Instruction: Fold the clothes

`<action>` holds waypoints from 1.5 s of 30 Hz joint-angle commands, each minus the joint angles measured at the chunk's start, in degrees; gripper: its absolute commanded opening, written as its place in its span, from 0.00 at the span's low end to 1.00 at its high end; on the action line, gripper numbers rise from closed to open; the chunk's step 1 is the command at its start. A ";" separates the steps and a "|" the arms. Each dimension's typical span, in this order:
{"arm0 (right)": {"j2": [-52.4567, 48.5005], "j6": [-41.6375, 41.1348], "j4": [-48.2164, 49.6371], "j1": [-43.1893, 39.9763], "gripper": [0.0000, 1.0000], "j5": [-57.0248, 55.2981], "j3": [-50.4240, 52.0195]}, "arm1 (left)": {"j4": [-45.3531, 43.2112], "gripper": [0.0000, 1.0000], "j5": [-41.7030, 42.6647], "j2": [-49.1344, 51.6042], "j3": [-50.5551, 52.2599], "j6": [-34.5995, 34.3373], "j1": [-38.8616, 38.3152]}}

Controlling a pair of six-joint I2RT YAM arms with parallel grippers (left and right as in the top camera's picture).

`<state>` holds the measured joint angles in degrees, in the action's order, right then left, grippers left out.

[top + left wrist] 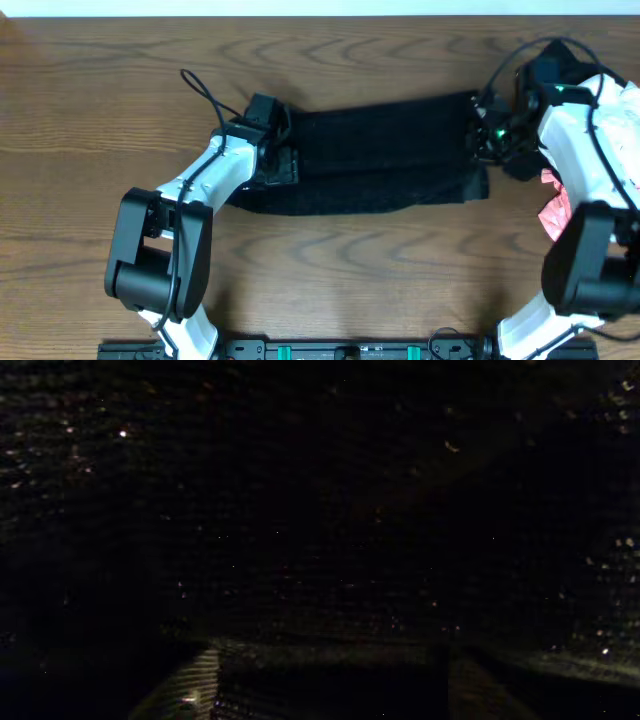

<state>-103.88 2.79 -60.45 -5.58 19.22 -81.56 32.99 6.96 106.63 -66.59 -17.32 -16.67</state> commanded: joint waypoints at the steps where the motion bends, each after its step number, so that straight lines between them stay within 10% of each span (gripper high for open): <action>1: 2.69 -2.58 0.26 -2.62 0.01 -19.87 -3.15 | 2.19 0.81 -7.41 -1.62 0.33 -0.61 2.25; 45: 2.60 -2.27 0.02 12.52 0.01 -22.45 -2.43 | 4.42 0.81 2.49 -14.08 0.02 -4.22 1.49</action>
<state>-102.85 0.80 -61.43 6.35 -3.25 -83.53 37.12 8.86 92.99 -66.78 -22.28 -15.11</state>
